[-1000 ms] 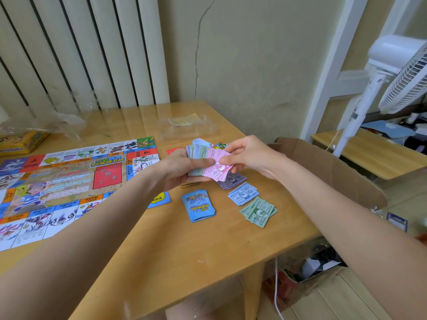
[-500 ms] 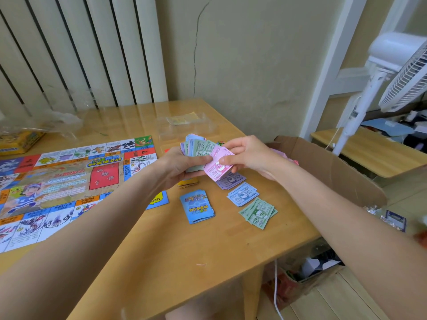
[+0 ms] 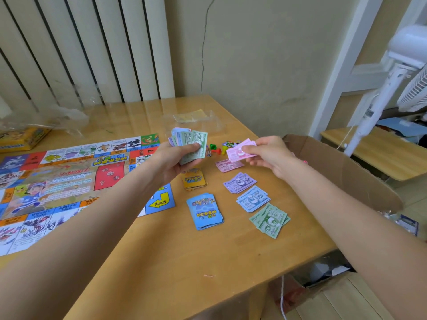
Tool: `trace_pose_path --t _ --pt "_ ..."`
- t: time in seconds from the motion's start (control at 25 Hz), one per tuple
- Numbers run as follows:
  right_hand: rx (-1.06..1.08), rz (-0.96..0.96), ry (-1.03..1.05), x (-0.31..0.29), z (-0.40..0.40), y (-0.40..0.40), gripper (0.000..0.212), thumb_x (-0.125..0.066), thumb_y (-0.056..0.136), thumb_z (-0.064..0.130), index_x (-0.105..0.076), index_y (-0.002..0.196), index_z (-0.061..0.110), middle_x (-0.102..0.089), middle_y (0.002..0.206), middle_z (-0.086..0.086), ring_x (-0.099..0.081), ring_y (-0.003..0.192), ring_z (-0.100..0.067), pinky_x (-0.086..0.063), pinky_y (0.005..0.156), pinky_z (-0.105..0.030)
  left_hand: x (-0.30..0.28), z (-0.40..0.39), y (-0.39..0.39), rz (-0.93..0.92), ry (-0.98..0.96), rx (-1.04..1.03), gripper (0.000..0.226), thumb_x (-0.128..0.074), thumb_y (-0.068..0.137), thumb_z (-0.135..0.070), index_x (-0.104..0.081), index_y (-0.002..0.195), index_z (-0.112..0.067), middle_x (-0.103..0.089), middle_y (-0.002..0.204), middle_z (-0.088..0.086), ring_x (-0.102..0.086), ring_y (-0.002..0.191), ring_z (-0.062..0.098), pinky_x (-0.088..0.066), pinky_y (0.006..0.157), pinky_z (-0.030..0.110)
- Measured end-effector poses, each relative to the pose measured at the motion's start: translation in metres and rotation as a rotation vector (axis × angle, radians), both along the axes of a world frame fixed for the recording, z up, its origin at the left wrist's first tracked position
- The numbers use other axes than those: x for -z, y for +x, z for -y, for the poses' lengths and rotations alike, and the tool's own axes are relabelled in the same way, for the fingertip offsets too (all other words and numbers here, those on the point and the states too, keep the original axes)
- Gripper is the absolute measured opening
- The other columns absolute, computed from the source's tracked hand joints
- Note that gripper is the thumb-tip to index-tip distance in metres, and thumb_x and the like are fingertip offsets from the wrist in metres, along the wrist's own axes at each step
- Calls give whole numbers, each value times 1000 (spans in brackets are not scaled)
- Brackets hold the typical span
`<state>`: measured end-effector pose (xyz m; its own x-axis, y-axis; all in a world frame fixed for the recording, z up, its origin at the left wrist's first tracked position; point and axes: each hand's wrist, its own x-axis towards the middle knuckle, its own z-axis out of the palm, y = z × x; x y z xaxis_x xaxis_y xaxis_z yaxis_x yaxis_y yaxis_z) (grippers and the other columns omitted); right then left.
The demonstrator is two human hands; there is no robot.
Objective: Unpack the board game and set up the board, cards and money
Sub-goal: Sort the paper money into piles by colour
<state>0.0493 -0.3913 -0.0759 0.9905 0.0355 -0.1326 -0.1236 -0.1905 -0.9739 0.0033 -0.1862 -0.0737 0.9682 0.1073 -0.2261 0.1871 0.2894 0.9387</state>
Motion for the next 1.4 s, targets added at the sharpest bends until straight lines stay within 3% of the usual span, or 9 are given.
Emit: trace_pose_path --t 0.2,0.36,0.52,0.6,0.76,0.96,1.08,1.16,1.4 --pt "-31 85 -332 14 -26 16 13 -71 80 10 -59 86 8 -56 59 -6 -49 36 -10 -37 38 -18 0 0 4 -20 -19 -8 16 -60 86 -1 -60 102 -6 -66 94 10 -64 82 17 -57 56 22" --pt "-51 181 -873 19 -33 21 47 -72 79 29 -33 58 16 -39 68 -5 -40 71 -25 -24 49 -27 2 5 3 -105 26 36 10 -61 86 0 -59 92 -8 -65 87 9 -63 76 17 -56 56 26" --pt "-96 222 -1006 19 -31 22 29 -70 79 37 -54 83 12 -53 104 -12 -50 100 -30 -38 69 -32 3 18 9 -184 54 49 12 -63 84 1 -57 90 -8 -63 83 9 -62 72 18 -56 55 30" --pt "-108 227 -943 17 -28 24 37 -70 80 33 -60 102 5 -59 111 -12 -53 107 -29 -42 79 -32 2 23 14 -206 56 43 13 -64 84 1 -57 91 -7 -63 83 10 -62 71 18 -56 52 30" --pt "-151 232 -761 18 -29 22 27 -72 79 23 -67 95 3 -58 87 -5 -51 88 -17 -39 65 -25 2 28 20 -218 64 35 14 -64 83 1 -56 94 -5 -63 83 11 -62 70 19 -55 48 28" --pt "-79 316 -751 5 -32 20 26 -62 88 25 -65 100 2 -65 99 -10 -59 90 -24 -41 74 -26 4 22 17 -64 135 -35 17 -63 84 1 -57 99 -6 -61 87 9 -60 71 17 -55 50 24" --pt "-223 208 -268 -8 -35 9 29 -59 90 27 -63 100 0 -60 80 -3 -54 65 -14 -46 60 -23 3 17 6 -12 142 40 16 -64 85 -3 -60 99 -8 -63 85 5 -61 71 12 -56 54 18" --pt "-346 151 -157 -12 -38 1 18 -65 86 18 -63 92 1 -59 70 -5 -52 56 -10 -45 49 -17 2 15 -2 -27 168 152 10 -64 86 -7 -62 95 -12 -66 84 3 -65 69 8 -56 57 16" --pt "-329 106 -78 -14 -36 -3 7 -67 82 2 -62 85 0 -61 60 -6 -53 41 -4 -43 41 -15 -7 5 -12 -45 -202 280 20 -40 95 3 -58 103 1 -71 92 16 -72 78 21 -58 74 33"
